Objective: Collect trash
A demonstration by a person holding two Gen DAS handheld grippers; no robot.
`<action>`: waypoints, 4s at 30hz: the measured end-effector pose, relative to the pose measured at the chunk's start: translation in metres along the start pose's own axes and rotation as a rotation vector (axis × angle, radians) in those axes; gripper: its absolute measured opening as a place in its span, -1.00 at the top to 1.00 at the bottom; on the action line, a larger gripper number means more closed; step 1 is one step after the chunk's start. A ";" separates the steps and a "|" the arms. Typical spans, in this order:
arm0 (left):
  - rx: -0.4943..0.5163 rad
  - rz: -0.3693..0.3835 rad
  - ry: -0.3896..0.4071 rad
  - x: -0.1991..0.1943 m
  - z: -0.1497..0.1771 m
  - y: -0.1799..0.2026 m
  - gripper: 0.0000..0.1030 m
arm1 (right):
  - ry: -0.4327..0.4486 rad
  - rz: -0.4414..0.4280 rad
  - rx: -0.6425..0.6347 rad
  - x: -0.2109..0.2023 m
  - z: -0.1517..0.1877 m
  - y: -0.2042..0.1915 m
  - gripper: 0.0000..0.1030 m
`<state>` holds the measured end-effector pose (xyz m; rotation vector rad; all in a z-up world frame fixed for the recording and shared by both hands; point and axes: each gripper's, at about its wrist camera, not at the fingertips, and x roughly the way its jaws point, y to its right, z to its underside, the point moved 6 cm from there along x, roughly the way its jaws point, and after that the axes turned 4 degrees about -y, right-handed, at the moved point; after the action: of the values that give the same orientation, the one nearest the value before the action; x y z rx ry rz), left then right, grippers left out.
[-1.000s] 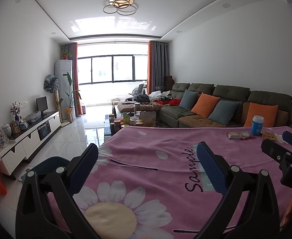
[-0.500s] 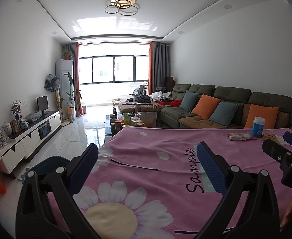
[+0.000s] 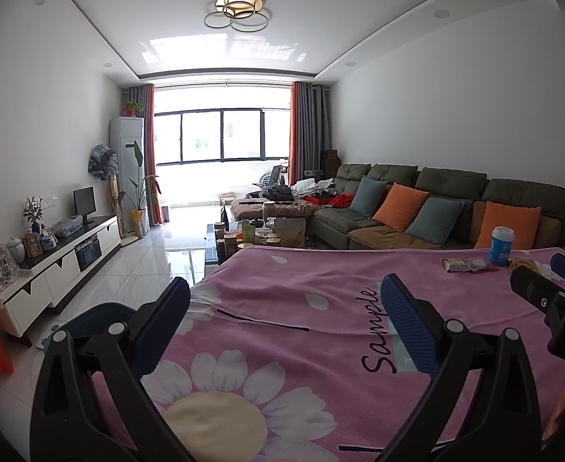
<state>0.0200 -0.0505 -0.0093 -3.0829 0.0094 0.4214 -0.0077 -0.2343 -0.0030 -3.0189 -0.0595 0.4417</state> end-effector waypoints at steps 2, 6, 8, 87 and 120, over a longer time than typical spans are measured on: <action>-0.001 -0.001 0.000 0.000 0.000 0.000 -0.89 | 0.001 -0.001 0.002 0.000 0.000 0.000 -0.87; 0.000 -0.001 -0.001 0.000 0.000 0.000 -0.89 | 0.000 0.001 0.002 0.000 0.000 0.000 -0.87; 0.000 0.000 -0.002 -0.001 0.001 0.000 -0.89 | -0.001 0.003 0.002 -0.001 0.001 0.000 -0.87; -0.015 -0.018 -0.011 -0.002 0.001 0.000 -0.89 | 0.011 0.011 0.008 -0.008 -0.002 -0.008 -0.87; -0.008 -0.009 -0.034 0.000 0.004 -0.001 -0.89 | 0.007 0.013 0.019 -0.007 0.002 -0.007 -0.87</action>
<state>0.0193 -0.0496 -0.0132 -3.0817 -0.0076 0.4739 -0.0153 -0.2280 -0.0020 -3.0033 -0.0353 0.4305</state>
